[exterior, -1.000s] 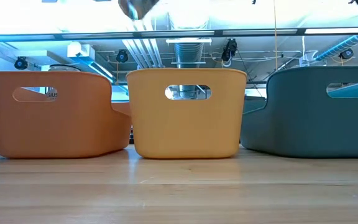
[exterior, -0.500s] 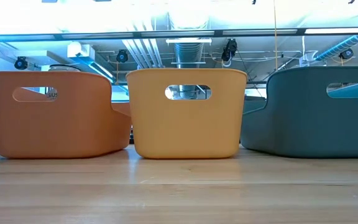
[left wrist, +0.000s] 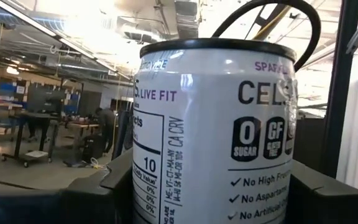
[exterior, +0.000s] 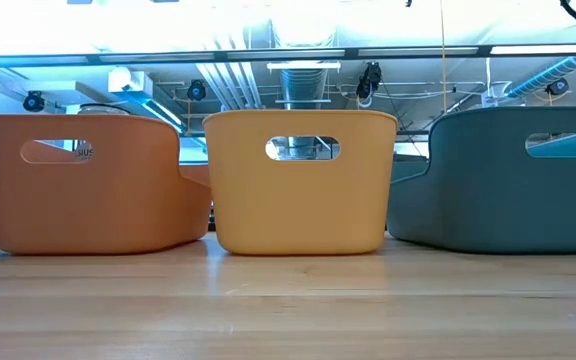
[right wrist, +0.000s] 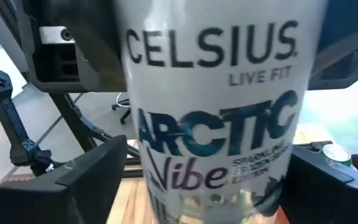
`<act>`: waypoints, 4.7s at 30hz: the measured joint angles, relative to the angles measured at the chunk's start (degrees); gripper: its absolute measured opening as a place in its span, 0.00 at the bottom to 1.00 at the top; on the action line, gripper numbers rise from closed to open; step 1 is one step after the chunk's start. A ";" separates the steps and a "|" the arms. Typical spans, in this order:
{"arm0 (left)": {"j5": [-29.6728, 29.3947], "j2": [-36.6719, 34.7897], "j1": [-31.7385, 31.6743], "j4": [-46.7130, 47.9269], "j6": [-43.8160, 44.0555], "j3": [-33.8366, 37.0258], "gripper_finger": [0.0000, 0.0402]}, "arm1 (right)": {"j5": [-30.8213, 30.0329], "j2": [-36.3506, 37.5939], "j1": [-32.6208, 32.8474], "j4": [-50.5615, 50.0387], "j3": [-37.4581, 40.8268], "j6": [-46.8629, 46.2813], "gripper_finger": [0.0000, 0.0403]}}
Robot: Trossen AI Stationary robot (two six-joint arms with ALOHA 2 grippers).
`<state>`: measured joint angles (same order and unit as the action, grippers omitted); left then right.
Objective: Sort soda cans
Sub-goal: Put the bottom white soda can into the orange bin, then put the white soda can into the orange bin
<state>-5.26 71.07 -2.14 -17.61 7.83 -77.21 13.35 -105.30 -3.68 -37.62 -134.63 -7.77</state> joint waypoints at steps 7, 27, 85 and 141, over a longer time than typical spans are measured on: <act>0.07 0.00 0.05 -0.96 0.38 0.00 0.56 | -0.31 0.01 -0.07 0.18 -0.01 0.35 0.63; 3.55 -6.24 -2.64 27.09 7.84 -0.17 0.84 | -2.42 -0.04 -0.11 -21.72 0.03 4.99 0.62; 0.38 -3.39 -10.05 74.20 6.91 0.11 0.59 | -4.31 2.12 -0.09 -35.90 0.26 5.05 0.90; 0.20 9.69 -12.23 77.94 -6.73 9.71 0.81 | -6.50 1.73 0.79 -38.37 0.38 -4.33 0.90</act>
<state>-5.06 80.76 -14.37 60.33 1.11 -67.50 6.85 -103.56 -2.90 -75.99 -134.26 -12.10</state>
